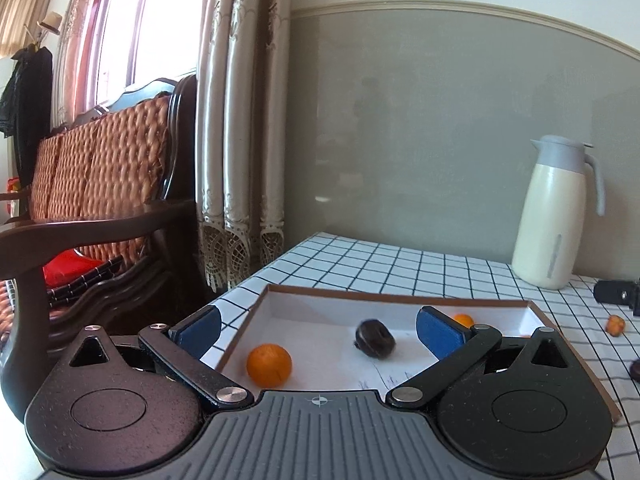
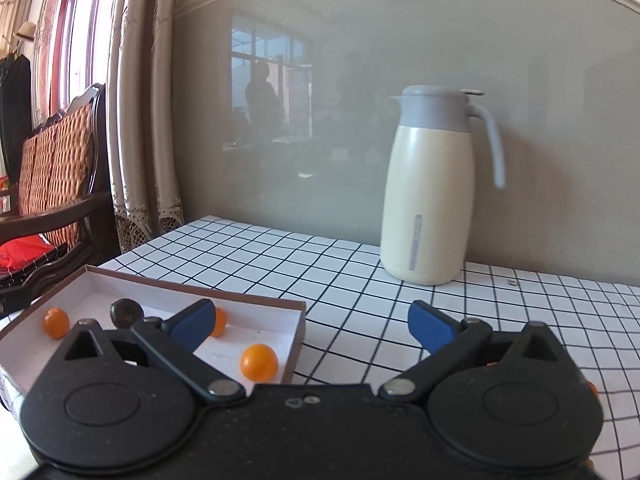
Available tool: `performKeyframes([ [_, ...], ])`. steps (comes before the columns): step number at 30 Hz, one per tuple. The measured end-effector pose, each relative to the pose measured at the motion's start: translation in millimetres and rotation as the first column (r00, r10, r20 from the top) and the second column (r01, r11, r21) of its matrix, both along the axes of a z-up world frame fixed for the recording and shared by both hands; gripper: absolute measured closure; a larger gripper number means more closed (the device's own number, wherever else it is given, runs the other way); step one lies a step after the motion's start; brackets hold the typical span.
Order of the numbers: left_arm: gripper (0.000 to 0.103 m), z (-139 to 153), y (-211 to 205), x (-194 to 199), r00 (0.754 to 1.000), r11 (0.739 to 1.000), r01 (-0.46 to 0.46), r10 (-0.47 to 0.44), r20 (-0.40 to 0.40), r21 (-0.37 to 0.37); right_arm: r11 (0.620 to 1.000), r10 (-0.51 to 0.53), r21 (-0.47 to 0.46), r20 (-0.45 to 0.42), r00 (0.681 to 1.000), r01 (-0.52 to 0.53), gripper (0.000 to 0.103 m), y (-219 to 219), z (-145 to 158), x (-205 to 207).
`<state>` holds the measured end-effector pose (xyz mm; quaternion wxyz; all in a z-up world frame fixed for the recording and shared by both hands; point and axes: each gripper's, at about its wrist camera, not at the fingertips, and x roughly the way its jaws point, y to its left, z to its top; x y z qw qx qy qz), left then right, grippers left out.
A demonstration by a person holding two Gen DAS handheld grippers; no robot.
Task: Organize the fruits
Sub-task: 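Move both grippers back from the tray toward the fruits on the table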
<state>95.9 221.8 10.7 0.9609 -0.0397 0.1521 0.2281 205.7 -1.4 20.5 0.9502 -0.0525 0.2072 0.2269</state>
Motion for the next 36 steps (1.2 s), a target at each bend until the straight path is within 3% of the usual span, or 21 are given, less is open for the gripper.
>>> performKeyframes([
  [15,0.000,6.2,-55.8,-38.0,0.996,0.996,0.090,-0.090,0.021,0.016,0.999,-0.028,-0.031,0.021,0.999,0.028,0.006,-50.7,5.3,-57.8],
  [36,0.000,6.7,-127.2,-31.4,0.969,0.969,0.245,-0.245,0.027,0.012,0.986,-0.131,-0.099,0.030,0.991,0.133,0.006,-116.5,1.2,-91.0],
])
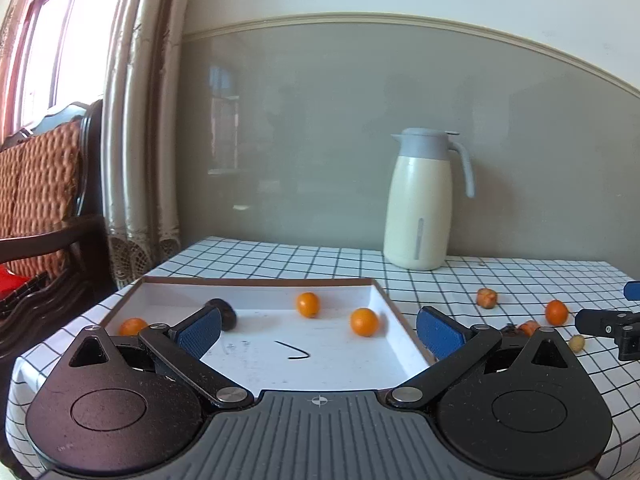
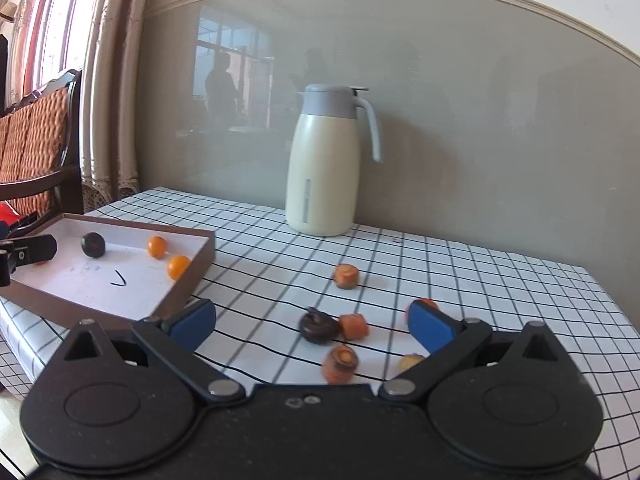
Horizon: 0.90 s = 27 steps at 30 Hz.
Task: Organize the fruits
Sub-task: 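Move both grippers back from the tray toward the fruits on the table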
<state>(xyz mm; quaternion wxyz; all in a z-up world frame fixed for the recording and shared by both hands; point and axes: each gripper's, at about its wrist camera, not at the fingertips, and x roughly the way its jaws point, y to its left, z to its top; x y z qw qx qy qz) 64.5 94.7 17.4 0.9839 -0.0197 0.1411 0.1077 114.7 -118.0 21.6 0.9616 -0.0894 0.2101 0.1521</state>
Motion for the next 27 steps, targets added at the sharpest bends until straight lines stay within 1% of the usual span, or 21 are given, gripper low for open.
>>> performKeyframes([
  [13,0.000,-3.0,-43.0,17.7,0.996,0.996,0.090,-0.090,-0.008,0.010,0.996,-0.081,-0.027,0.007,0.997,0.081,0.006,-43.7,-4.0,-3.7],
  [27,0.000,-15.1,-94.2,43.6,0.982,0.982,0.187,-0.185,-0.049,0.036,0.989,-0.143,-0.046,-0.023,0.990,0.141,0.006,-73.8,-17.9,5.2],
])
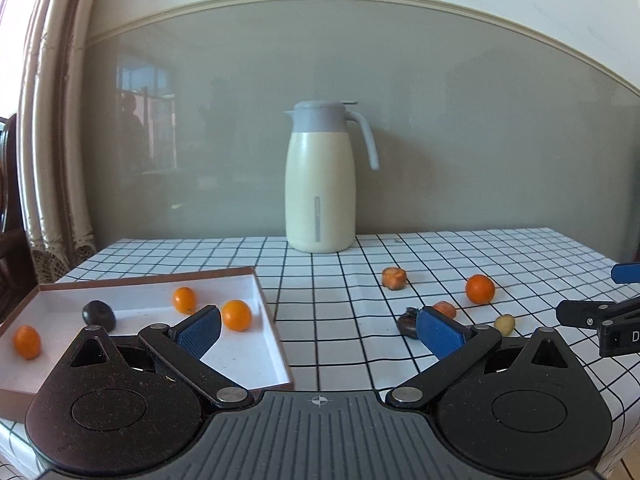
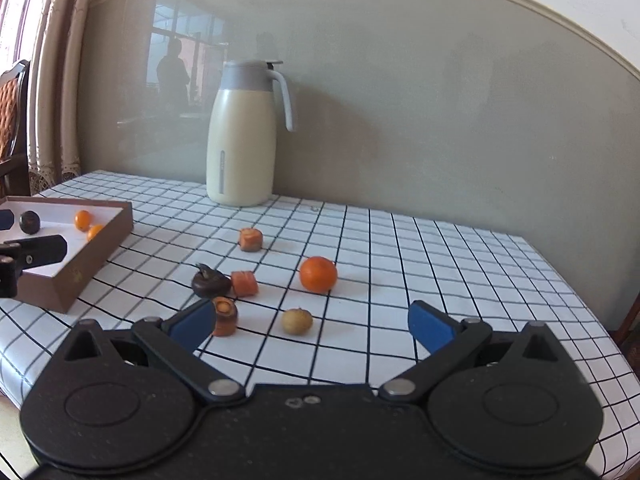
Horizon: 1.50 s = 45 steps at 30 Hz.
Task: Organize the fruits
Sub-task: 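Move both grippers back from the tray toward the fruits on the table, then close the left gripper on a dark brown fruit while the right gripper closes on a small brown round fruit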
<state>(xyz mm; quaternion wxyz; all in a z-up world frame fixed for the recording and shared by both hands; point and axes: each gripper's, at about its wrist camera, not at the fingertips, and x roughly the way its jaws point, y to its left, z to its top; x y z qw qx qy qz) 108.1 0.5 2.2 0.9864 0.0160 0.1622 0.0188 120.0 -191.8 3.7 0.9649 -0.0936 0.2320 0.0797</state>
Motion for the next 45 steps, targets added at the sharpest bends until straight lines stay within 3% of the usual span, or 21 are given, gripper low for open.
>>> performKeyframes([
  [5,0.000,-6.5,-17.2,11.7,0.999,0.999,0.031,-0.031,-0.014,0.023,1.000,-0.004,-0.024,-0.026,1.000,0.003,0.006,-2.8,-11.2,9.0],
  [13,0.001,-18.9,-40.1,36.8,0.996,0.996,0.073,-0.070,-0.059,0.057,0.999,-0.013,0.028,-0.039,0.999,0.014,0.009,-8.7,-19.3,25.4],
  [14,0.007,-20.4,-41.5,39.7,0.995,0.995,0.076,-0.072,-0.068,0.057,0.999,-0.011,0.033,-0.036,0.999,0.013,0.010,-8.7,-20.7,27.2],
  [16,0.016,-23.2,-42.9,45.1,0.993,0.995,0.083,-0.079,-0.084,0.048,0.999,-0.007,0.031,-0.051,0.999,0.008,0.014,-8.0,-25.8,32.5],
  [20,0.019,-32.2,-45.5,56.2,0.989,0.995,0.093,-0.088,-0.121,0.034,1.000,0.020,0.021,-0.098,0.995,-0.018,0.028,-4.0,-36.8,41.5],
  [23,0.021,-36.5,-48.9,63.9,0.986,0.995,0.099,-0.094,-0.136,0.033,1.000,0.024,0.010,-0.095,0.995,-0.023,0.029,0.2,-42.7,47.1],
  [26,0.023,-37.2,-53.0,75.1,0.986,0.994,0.103,-0.097,-0.139,0.037,1.000,0.028,0.010,-0.136,0.990,-0.027,0.041,3.7,-47.6,56.4],
  [30,0.034,-41.4,-52.5,94.9,0.979,0.995,0.098,-0.092,-0.182,0.022,1.000,0.026,-0.012,-0.138,0.990,-0.028,0.048,8.3,-48.9,64.1],
  [34,0.035,-46.8,-53.8,105.2,0.972,0.995,0.103,-0.101,-0.212,0.000,0.999,0.035,-0.006,-0.156,0.987,-0.036,0.059,9.1,-51.0,74.4],
  [45,0.035,-54.5,-76.4,129.8,0.960,0.990,0.133,-0.138,-0.244,-0.037,1.000,-0.011,-0.009,-0.173,0.985,0.009,0.069,0.2,-55.2,99.6],
])
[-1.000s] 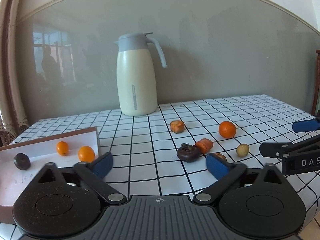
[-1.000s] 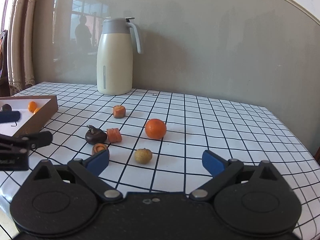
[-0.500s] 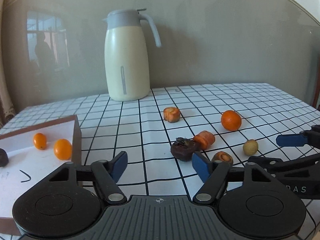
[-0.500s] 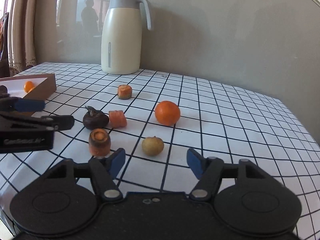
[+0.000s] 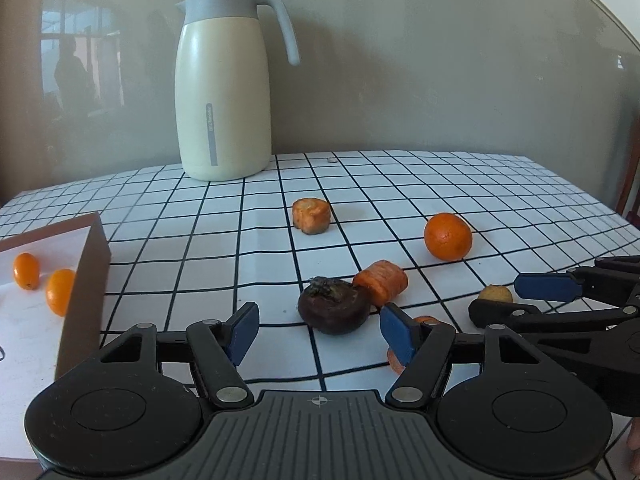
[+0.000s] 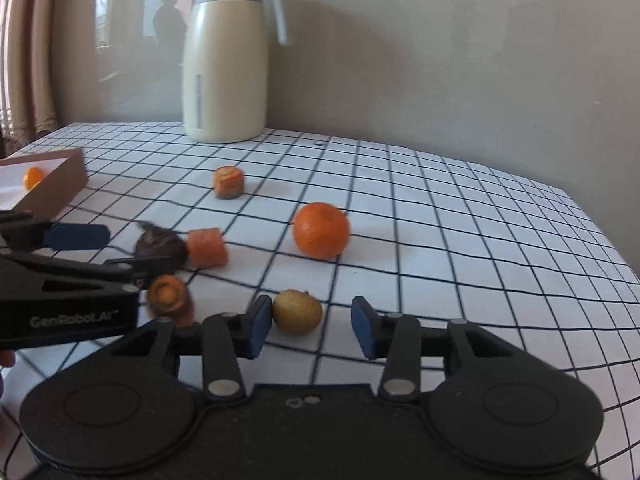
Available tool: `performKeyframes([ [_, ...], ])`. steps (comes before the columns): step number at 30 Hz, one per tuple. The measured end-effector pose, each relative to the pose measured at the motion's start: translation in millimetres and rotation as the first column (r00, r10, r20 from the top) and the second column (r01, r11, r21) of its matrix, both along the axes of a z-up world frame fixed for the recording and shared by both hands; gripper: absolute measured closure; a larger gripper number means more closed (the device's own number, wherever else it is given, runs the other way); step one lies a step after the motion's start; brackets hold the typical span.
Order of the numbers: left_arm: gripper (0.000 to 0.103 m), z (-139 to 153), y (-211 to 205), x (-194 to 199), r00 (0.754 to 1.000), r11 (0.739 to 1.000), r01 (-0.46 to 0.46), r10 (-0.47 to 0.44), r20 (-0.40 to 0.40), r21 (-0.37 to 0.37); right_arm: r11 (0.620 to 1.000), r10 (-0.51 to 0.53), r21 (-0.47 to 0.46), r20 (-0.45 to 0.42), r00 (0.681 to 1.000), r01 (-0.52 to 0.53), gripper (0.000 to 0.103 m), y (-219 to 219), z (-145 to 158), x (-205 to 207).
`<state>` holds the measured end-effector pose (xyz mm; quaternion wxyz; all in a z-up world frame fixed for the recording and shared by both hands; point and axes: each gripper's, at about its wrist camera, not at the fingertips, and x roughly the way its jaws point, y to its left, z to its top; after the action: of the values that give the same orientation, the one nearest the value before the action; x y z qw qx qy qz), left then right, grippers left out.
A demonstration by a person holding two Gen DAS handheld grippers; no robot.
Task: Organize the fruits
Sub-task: 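Close the left gripper on a dark brown fruit while the right gripper closes on a small brown round fruit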
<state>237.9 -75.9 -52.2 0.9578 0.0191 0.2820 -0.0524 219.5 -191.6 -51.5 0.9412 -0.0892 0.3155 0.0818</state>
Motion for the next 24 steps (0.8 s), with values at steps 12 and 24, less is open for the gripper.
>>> performKeyframes([
  [12,0.039,0.3,-2.1,14.3,1.000,0.999,-0.016,0.015,-0.012,-0.034,0.999,-0.036,0.025,-0.015,0.999,0.036,0.072,-15.1,-3.9,10.6],
  [24,0.050,-0.1,-3.4,13.4,1.000,1.000,-0.004,0.003,-0.026,-0.028,0.999,-0.040,0.027,-0.021,0.999,0.041,0.080,-12.0,-2.1,6.2],
])
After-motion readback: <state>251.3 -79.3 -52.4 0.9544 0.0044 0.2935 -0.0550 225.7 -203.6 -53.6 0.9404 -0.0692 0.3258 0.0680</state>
